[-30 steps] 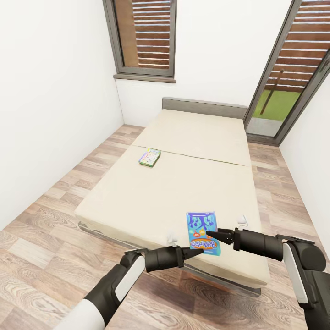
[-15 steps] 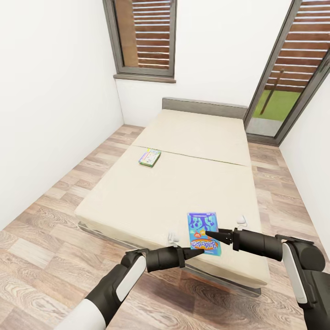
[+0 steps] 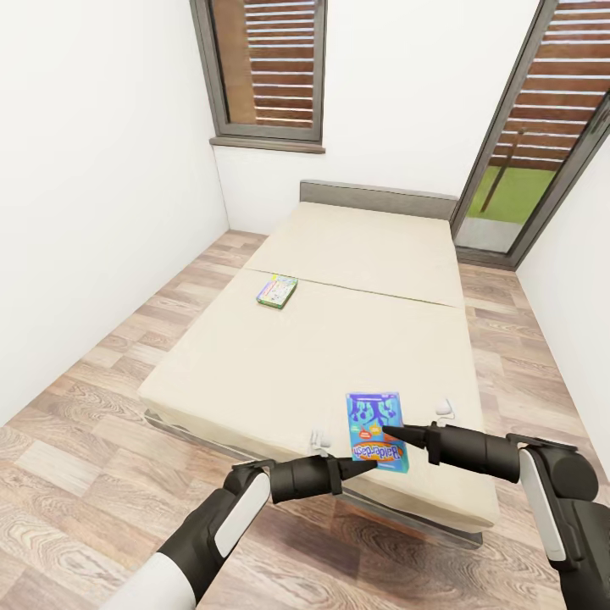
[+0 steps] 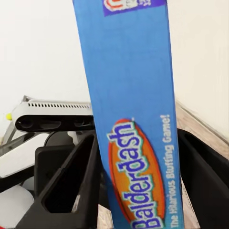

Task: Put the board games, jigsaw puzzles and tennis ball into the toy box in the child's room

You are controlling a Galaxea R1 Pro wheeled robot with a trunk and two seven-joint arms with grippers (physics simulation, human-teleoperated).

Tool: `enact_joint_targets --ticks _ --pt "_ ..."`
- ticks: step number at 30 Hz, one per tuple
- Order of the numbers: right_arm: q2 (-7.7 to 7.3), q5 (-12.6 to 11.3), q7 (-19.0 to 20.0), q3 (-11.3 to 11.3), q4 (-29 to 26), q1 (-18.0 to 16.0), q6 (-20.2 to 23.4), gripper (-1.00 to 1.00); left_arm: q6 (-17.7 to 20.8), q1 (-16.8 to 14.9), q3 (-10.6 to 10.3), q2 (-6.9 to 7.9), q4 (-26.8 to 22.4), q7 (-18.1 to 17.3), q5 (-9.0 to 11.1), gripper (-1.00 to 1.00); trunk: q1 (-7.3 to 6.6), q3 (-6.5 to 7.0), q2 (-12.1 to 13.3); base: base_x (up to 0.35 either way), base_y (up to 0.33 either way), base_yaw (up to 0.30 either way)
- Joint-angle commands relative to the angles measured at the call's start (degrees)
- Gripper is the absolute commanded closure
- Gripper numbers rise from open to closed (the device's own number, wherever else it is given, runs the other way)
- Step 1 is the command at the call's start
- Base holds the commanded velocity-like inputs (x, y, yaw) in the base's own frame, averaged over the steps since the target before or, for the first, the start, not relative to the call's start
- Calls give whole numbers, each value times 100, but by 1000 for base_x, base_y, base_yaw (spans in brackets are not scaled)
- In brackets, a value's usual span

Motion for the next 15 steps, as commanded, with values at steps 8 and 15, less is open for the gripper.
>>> enact_joint_targets --ticks 8,15 --pt "-35 -34 24 -2 -2 -4 67 100 52 -4 -11 3 -1 -8 59 100 0 -4 -2 0 0 0" --pt "-57 -35 33 -4 -6 -4 67 100 52 -4 -11 7 -1 -13 59 100 0 -4 -2 0 0 0"
